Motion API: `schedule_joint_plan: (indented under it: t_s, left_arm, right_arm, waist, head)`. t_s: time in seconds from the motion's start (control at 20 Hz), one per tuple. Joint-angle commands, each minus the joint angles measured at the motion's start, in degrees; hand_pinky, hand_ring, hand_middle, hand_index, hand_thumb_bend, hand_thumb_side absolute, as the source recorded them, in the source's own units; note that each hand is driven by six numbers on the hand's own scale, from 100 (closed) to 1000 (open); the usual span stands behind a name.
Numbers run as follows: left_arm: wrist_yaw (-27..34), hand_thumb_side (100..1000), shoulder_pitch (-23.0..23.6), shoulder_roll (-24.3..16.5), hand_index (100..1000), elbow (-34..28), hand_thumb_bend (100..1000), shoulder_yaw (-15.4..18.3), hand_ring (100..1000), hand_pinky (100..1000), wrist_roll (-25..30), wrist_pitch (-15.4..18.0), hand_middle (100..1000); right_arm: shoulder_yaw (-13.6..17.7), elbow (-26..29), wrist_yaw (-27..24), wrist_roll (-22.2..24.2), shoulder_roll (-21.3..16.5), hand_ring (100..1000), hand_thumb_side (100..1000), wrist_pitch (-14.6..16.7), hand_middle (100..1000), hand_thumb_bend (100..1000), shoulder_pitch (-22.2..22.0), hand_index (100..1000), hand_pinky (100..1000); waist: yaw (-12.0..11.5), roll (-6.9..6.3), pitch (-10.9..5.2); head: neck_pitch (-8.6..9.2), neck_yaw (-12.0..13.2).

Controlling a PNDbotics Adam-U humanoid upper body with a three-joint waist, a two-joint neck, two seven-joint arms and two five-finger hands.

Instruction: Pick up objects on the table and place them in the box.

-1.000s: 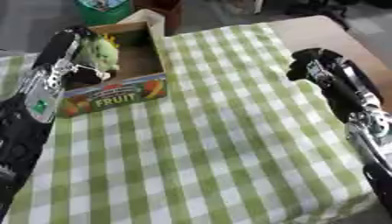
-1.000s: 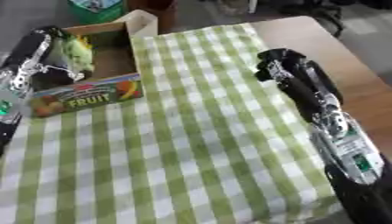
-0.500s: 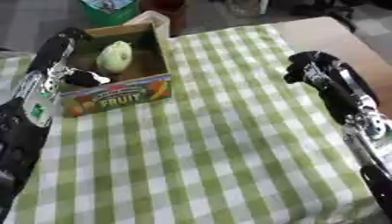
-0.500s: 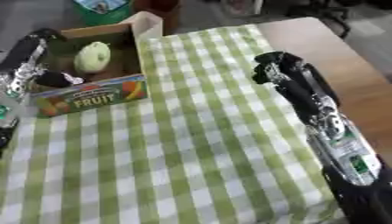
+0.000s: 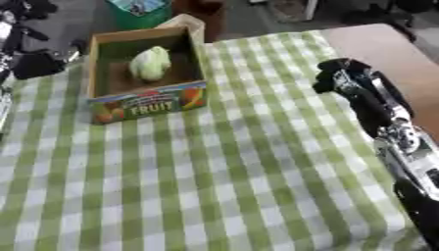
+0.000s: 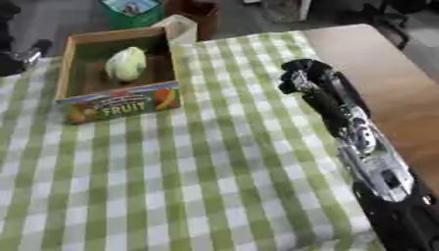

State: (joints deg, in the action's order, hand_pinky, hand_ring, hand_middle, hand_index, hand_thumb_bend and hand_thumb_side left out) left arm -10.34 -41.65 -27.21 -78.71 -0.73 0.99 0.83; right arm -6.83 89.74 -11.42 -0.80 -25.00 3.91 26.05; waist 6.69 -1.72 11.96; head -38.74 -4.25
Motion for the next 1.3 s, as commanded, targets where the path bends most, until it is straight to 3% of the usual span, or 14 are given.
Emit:
schedule_joint_plan:
  t_s: [0.05,0.2,0.25,0.3,0.6,0.85,1.3]
  left_arm:
    - [8.19,241,4.00,-1.08,743,-9.88,409,2.07,823,638,0.24,-1.27,801]
    - [13.58,284,11.13,0.68,735,-16.14,363,4.11,818,625,-0.66,-2.49,795]
    - [14.91,230,13.00,1.12,735,-17.71,366,4.54,818,623,-1.01,-2.95,796]
    - [15.92,304,14.96,1.78,734,-19.10,343,4.95,817,620,-1.29,-3.33,794]
    - [18.17,352,23.25,6.19,728,-24.30,319,6.75,809,609,-2.68,-4.29,786]
    - [18.59,370,25.82,7.90,724,-24.54,309,7.13,804,603,-2.65,-4.35,782]
    - [18.88,387,26.97,8.80,719,-24.29,302,7.29,800,599,-2.61,-4.30,779]
  right_arm:
    - [1.23,0.98,-0.17,-1.13,-0.92,595,601,0.63,554,100,-0.06,701,651]
    - [1.71,1.26,-0.36,-2.18,-0.88,592,595,1.17,552,100,-0.72,699,651]
    - [1.83,1.39,-0.36,-2.48,-0.86,591,589,1.33,551,100,-0.87,699,651]
    - [2.00,1.53,-0.34,-2.78,-0.83,590,590,1.50,550,100,-1.04,698,651]
    - [2.90,2.83,-0.38,-4.42,-0.31,586,593,2.28,546,100,-2.18,694,651]
    - [3.41,3.73,-0.64,-5.33,-0.20,584,590,2.60,543,100,-2.59,689,651]
    - [3.90,4.39,-0.41,-5.42,-0.19,587,591,2.64,545,100,-2.86,679,653]
  waist:
    - [-0.73,0.13,-1.30]
    - [-1.93,0.12,-1.55]
    - [-2.18,0.11,-1.61]
    - [-2.48,0.12,-1.67]
    - [-3.49,0.07,-1.77]
    - [-3.66,0.07,-1.55]
    - [-3.57,-0.05,-1.19]
  head:
    - [-0.84,-0.27]
    - [-1.93,0.26]
    - [-2.36,0.48]
    - [-2.80,0.60]
    - [-4.72,1.83]
    - [-5.35,3.65]
    - [-4.84,5.44]
